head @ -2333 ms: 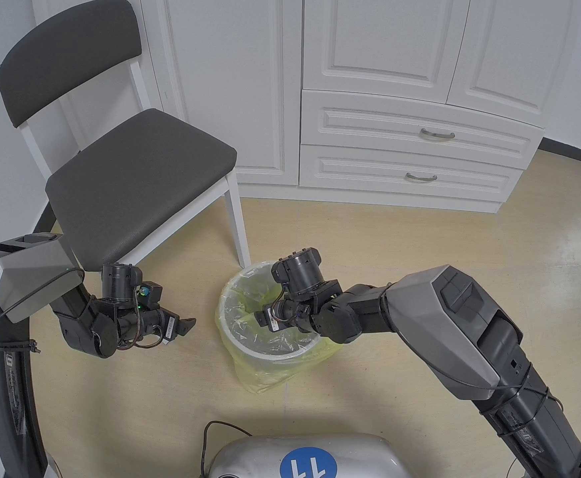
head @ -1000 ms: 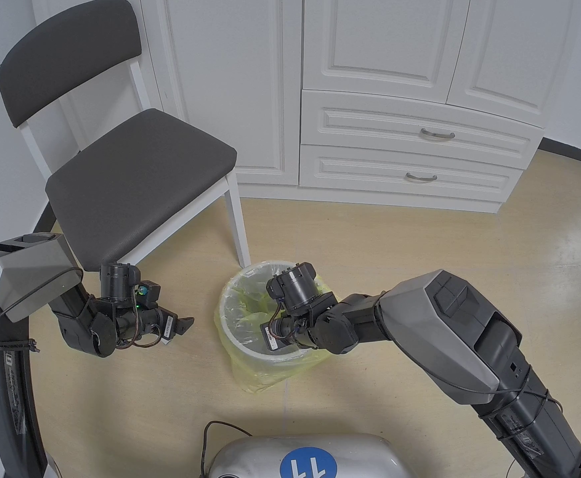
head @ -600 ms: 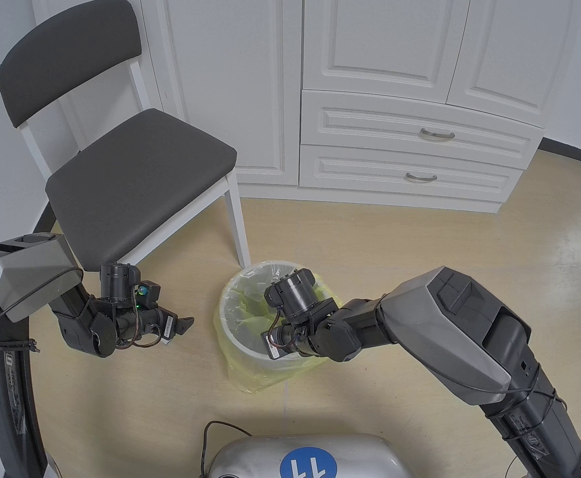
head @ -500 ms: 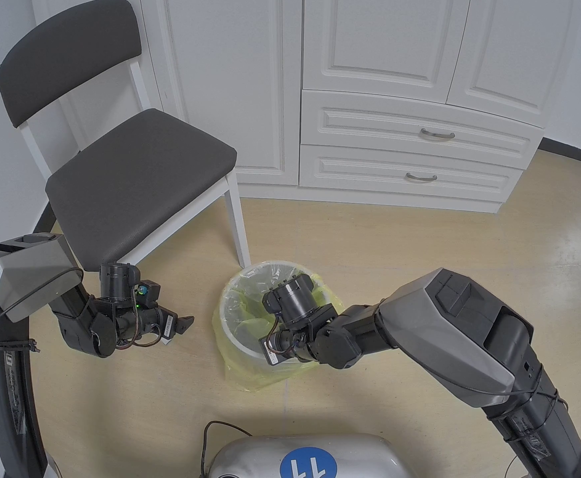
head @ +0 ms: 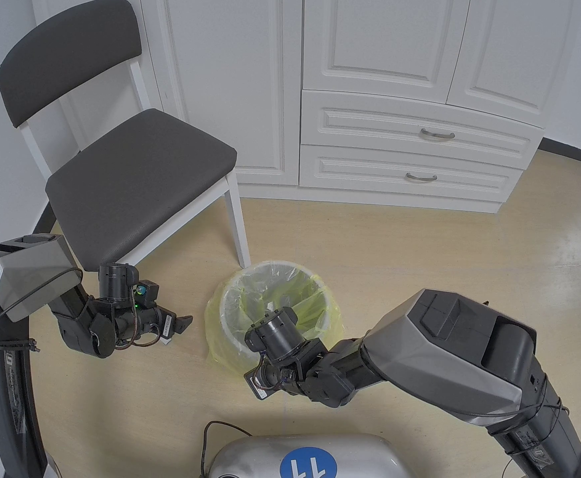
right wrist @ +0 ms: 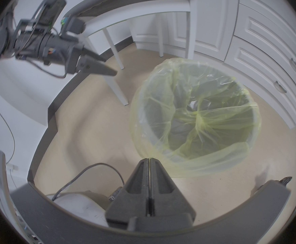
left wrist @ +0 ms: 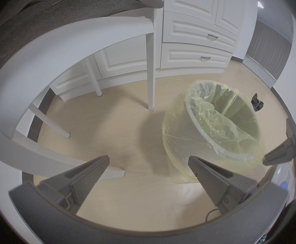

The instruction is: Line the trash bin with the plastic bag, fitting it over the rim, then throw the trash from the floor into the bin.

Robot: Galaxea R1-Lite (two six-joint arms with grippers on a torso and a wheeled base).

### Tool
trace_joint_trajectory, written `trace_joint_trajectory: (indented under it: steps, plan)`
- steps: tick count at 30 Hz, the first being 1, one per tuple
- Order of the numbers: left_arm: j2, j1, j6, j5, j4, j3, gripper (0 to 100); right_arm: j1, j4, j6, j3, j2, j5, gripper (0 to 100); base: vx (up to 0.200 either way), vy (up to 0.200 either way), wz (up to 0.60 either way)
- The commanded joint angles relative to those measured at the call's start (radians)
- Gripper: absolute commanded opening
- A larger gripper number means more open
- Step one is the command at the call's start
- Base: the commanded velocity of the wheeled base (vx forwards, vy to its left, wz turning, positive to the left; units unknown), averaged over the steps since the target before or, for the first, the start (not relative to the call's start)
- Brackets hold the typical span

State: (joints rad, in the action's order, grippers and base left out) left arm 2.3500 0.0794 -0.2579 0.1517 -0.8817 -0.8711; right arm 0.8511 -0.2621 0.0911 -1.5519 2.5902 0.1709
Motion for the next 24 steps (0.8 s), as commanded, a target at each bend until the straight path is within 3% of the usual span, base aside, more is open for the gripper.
trace_joint_trajectory:
  steps: [1, 13, 14, 24]
  plan:
    - [0.002, -0.001, 0.000, 0.000, 0.000, 0.000, 100, 0.008, -0.003, -0.004, 0.001, 0.019, -0.002, 0, 0.000, 0.000, 0.00]
    - [-0.011, -0.001, 0.003, 0.002, -0.006, 0.004, 100, -0.014, 0.007, -0.007, -0.054, 0.051, 0.001, 0, 0.000, 0.000, 0.00]
    - [-0.012, -0.001, 0.003, 0.002, -0.013, 0.004, 100, -0.014, 0.007, -0.011, -0.054, 0.050, 0.001, 100, 0.000, 0.000, 0.00]
    - [-0.024, 0.000, 0.003, 0.002, -0.022, 0.015, 100, 0.006, 0.001, -0.002, 0.006, 0.002, -0.001, 100, 0.000, 0.000, 0.00]
